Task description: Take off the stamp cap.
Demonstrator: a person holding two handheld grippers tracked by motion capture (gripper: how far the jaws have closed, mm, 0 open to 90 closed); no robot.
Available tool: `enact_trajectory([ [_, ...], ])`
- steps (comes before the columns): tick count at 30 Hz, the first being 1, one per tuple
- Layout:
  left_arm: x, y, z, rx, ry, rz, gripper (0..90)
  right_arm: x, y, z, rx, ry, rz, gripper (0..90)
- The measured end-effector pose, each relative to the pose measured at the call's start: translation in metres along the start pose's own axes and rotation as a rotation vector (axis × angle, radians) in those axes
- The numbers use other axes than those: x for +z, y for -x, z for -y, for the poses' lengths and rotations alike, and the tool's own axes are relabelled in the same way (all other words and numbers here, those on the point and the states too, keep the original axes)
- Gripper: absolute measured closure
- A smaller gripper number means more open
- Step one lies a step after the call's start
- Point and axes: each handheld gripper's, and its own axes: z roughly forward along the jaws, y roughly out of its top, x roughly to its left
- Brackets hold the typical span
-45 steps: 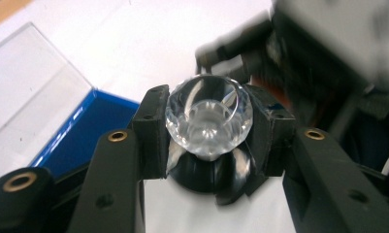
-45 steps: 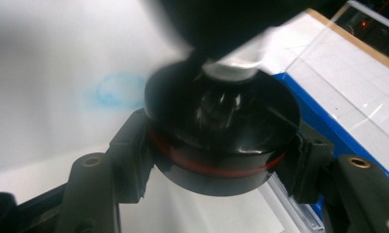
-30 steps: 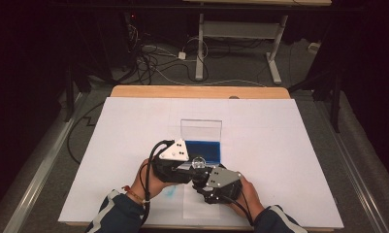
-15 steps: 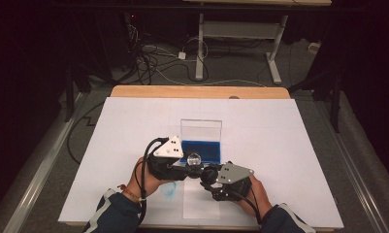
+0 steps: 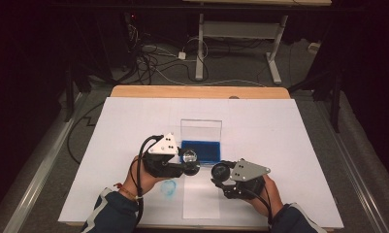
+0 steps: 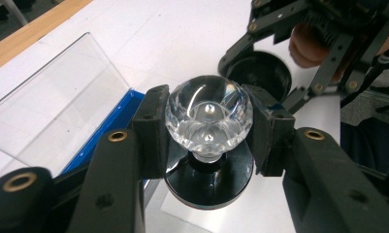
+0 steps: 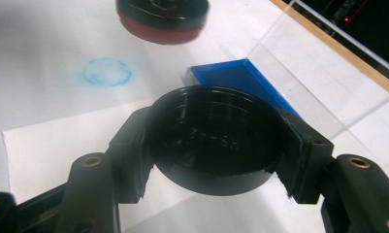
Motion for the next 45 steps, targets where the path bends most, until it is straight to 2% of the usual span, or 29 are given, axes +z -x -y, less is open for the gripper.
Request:
enact_trajectory([
  [13,0.006,-0.006,0.001,0.002,-0.051,0.007,54.2,-0.024,0.009,0.014,0.029,-0.034,0.038,39.0],
  [16,0.009,-0.009,-0.001,0.012,-0.094,0.005,54.2,-0.029,0.009,0.018,0.037,-0.042,0.038,39.0],
  [23,0.013,-0.018,-0.008,0.024,-0.161,0.010,54.2,-0.041,0.008,0.028,0.056,-0.056,0.042,39.0],
  [30,0.018,-0.026,-0.012,0.003,-0.172,0.019,54.2,-0.052,0.009,0.036,0.074,-0.054,0.048,38.9],
  [39,0.028,-0.033,-0.028,0.043,-0.205,0.017,54.2,-0.059,0.012,0.041,0.092,-0.043,0.059,38.9],
  [45,0.035,-0.039,-0.034,0.031,-0.198,0.017,54.1,-0.058,0.011,0.039,0.080,-0.042,0.056,38.9],
])
